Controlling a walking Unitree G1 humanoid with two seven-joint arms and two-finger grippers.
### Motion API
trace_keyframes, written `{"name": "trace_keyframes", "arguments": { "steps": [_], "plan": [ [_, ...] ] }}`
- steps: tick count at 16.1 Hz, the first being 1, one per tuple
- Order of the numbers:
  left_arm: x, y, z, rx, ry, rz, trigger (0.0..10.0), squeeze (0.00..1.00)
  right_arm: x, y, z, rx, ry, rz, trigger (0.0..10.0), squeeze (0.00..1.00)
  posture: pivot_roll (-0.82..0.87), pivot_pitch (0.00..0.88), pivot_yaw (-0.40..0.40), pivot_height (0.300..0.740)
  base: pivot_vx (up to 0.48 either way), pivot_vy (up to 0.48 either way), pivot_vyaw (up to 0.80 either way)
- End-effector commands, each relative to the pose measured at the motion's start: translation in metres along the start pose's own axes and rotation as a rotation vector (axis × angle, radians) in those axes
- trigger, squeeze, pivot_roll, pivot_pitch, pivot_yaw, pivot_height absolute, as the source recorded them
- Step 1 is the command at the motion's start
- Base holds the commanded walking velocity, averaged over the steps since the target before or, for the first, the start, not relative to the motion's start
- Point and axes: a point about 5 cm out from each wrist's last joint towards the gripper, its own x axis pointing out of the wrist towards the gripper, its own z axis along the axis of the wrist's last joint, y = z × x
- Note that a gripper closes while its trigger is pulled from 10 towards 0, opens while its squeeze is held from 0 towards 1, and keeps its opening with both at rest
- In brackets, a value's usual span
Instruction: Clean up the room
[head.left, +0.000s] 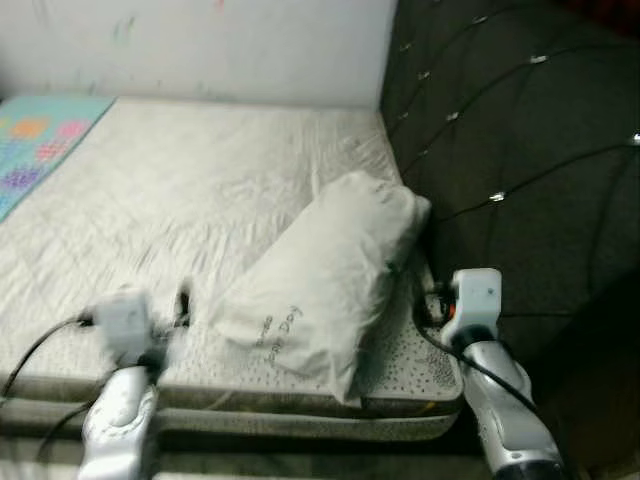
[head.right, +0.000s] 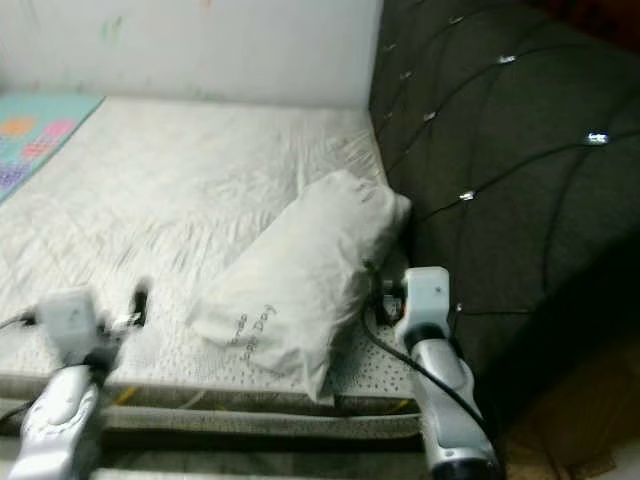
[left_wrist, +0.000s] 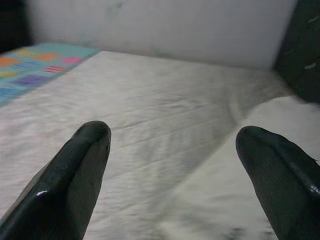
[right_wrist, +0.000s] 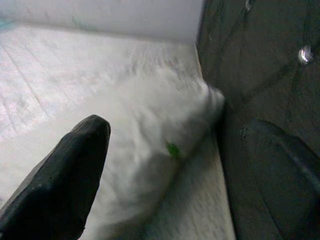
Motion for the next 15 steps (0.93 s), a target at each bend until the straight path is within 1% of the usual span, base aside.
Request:
{"name": "trace_keyframes", "arguments": {
  "steps": [1,2,3,5,7,8,10,11,15],
  "plan": [
    [-0.006,-0.003,-0.011,0.003,0.038,-0.012,10.0,0.0,-0.005,-0.007,-0.008,0.004,0.021,-0.034,10.0,0.0,-0.05,0.0,-0.037,0.74,0.0,0.0,0.0],
    [-0.007,-0.003,-0.011,0.004,0.038,-0.012,10.0,0.0,-0.005,-0.007,-0.007,-0.006,0.015,-0.022,10.0,0.0,-0.05,0.0,-0.037,0.74,0.0,0.0,0.0],
    [-0.008,0.0,-0.008,0.017,0.031,-0.009,10.0,0.0,-0.004,-0.007,-0.004,-0.047,-0.002,0.004,10.0,0.0,-0.05,0.0,-0.037,0.74,0.0,0.0,0.0],
    [-0.008,0.003,-0.005,0.031,0.024,-0.007,10.0,0.0,-0.002,-0.004,-0.003,-0.03,0.012,0.025,10.0,0.0,-0.05,0.0,-0.038,0.74,0.0,0.0,0.0],
    [-0.015,0.006,-0.002,0.069,0.011,-0.025,10.0,0.0,0.001,-0.002,-0.001,-0.017,0.01,0.046,10.0,0.0,-0.04,0.0,-0.047,0.74,0.0,0.0,0.0],
    [-0.017,0.007,-0.003,0.077,0.01,-0.029,10.0,0.0,0.002,-0.001,-0.001,-0.026,0.01,0.05,10.0,0.0,-0.04,0.0,-0.051,0.74,0.0,0.0,0.0],
    [-0.018,0.009,-0.004,0.065,0.02,-0.015,10.0,0.0,0.002,0.002,-0.005,-0.035,0.028,0.06,10.0,0.0,-0.04,0.0,-0.056,0.74,0.0,0.0,0.0],
    [-0.015,0.007,-0.004,0.039,0.021,-0.008,10.0,0.0,0.002,0.003,-0.011,-0.007,0.062,0.043,10.0,0.0,-0.04,0.0,-0.058,0.74,0.0,0.0,-0.46],
    [-0.012,0.001,-0.004,0.013,0.028,-0.028,10.0,0.0,0.005,-0.001,-0.007,0.001,0.052,0.02,10.0,0.0,-0.05,0.0,-0.059,0.74,0.0,0.0,-0.8]
  ]
}}
